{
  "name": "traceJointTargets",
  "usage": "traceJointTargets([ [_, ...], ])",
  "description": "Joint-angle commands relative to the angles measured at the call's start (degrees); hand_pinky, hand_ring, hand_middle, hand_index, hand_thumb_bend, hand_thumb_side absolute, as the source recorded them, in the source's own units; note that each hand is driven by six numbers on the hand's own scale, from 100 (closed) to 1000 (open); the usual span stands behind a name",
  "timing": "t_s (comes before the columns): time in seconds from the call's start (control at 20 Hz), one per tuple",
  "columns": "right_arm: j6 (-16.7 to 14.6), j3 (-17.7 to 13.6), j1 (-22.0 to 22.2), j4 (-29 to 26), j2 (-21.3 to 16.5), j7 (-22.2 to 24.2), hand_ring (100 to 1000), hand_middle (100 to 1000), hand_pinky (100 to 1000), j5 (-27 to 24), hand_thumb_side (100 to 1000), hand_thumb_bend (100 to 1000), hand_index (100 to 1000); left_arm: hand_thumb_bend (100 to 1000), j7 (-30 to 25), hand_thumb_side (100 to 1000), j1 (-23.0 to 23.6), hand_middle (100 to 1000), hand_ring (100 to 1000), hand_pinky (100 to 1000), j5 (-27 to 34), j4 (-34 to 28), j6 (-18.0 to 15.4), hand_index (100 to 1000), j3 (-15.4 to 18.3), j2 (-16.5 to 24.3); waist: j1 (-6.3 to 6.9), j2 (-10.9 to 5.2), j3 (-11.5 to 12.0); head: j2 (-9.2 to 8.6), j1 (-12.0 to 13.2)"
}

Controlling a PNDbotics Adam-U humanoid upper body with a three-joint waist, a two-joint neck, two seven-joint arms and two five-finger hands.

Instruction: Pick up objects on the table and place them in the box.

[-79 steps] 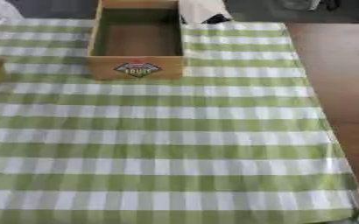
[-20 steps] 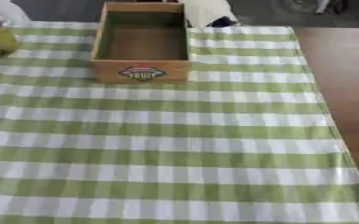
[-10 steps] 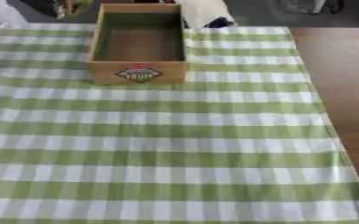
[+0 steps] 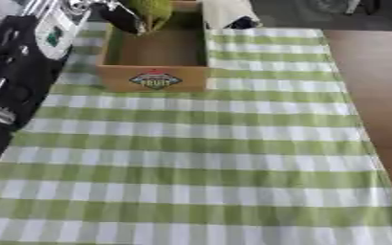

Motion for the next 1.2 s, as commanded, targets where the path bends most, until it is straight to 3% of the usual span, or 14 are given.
traceJointTargets([
  [0.05, -0.1, 0.0, -1.1, -1.3, -0.2, 0.3, 754, 627, 931, -0.6, 584, 100, 811, 100, 3.3, 102, -2.0, 280, 413, 359, -2.6, 2.1, 0.2, 383, 1.0, -0.7, -0.1, -0.87, -0.3, -0.67, 0.5],
  [0.35, 0.0, 0.1, -1.2, -1.4, 0.1, 0.5, 755, 627, 934, -1.0, 585, 100, 813, 100, 8.6, 100, -1.7, 318, 441, 397, -9.1, 6.6, 2.0, 411, 2.0, -1.3, 0.12, -0.19, -0.6, -0.55, 0.4],
  [0.55, 0.0, 0.1, -1.2, -1.4, 0.2, 0.7, 755, 626, 935, -1.2, 585, 100, 813, 100, 11.3, 100, -1.5, 406, 471, 436, -11.0, 8.3, 3.7, 458, 2.4, -1.6, 0.15, 0.09, -0.7, -0.72, 0.3],
  [0.65, 0.0, 0.1, -1.1, -1.4, 0.3, 0.8, 756, 626, 935, -1.3, 585, 100, 813, 115, 11.5, 100, -1.5, 462, 525, 506, -11.3, 8.8, 3.7, 580, 2.3, -1.7, 0.17, 0.15, -0.8, -0.78, 0.2],
  [0.7, 0.0, 0.1, -1.1, -1.4, 0.3, 0.8, 756, 626, 936, -1.3, 586, 100, 813, 157, 11.3, 100, -1.4, 521, 587, 570, -11.3, 8.9, 3.5, 700, 2.2, -1.7, 0.19, 0.17, -0.8, -0.82, 0.2],
  [0.75, 0.0, 0.0, -1.0, -1.4, 0.3, 0.8, 756, 626, 936, -1.4, 586, 100, 813, 177, 10.7, 100, -1.4, 572, 630, 615, -11.4, 9.0, 3.2, 761, 2.1, -1.6, 0.2, 0.18, -0.8, -0.88, 0.1],
  [0.8, 0.0, 0.0, -1.0, -1.4, 0.3, 0.8, 756, 626, 936, -1.4, 585, 100, 814, 242, 10.2, 100, -1.3, 702, 745, 694, -11.4, 9.1, 2.8, 878, 2.1, -1.6, 0.21, 0.18, -0.8, -0.9, 0.0],
  [0.85, 0.0, 0.0, -0.9, -1.4, 0.3, 0.8, 756, 626, 936, -1.4, 585, 100, 814, 327, 9.6, 175, -1.3, 804, 824, 765, -11.4, 9.0, 2.3, 943, 2.0, -1.5, 0.22, 0.17, -0.8, -0.89, -0.2],
  [0.9, 0.0, -0.1, -0.9, -1.4, 0.3, 0.8, 756, 626, 936, -1.4, 585, 100, 814, 407, 9.3, 317, -1.3, 856, 873, 817, -11.4, 8.9, 1.8, 976, 2.1, -1.4, 0.23, 0.17, -0.8, -0.87, -0.3],
  [0.95, 0.0, -0.1, -0.9, -1.3, 0.3, 0.8, 756, 626, 937, -1.4, 586, 100, 814, 504, 9.1, 489, -1.2, 895, 932, 898, -11.5, 8.7, 1.4, 1000, 2.2, -1.3, 0.25, 0.16, -0.8, -0.86, -0.4],
  [1.0, 0.0, -0.1, -0.8, -1.3, 0.3, 0.9, 757, 626, 937, -1.4, 585, 100, 814, 576, 9.1, 591, -1.2, 891, 960, 948, -11.6, 8.5, 0.9, 1000, 2.3, -1.1, 0.27, 0.15, -0.8, -0.83, -0.5],
  [1.1, 0.1, -0.1, -0.8, -1.3, 0.3, 0.9, 757, 626, 937, -1.4, 586, 100, 814, 558, 9.3, 660, -1.1, 875, 962, 956, -11.5, 8.4, -0.4, 979, 3.0, -0.9, 0.3, 0.11, -0.8, -0.81, -0.6],
  [1.2, 0.1, -0.2, -0.7, -1.3, 0.2, 0.9, 757, 626, 937, -1.4, 585, 100, 814, 519, 10.3, 670, -0.9, 859, 952, 944, -10.3, 8.1, -0.5, 963, 4.0, -0.5, 0.33, 0.06, -0.7, -0.75, -0.8],
])
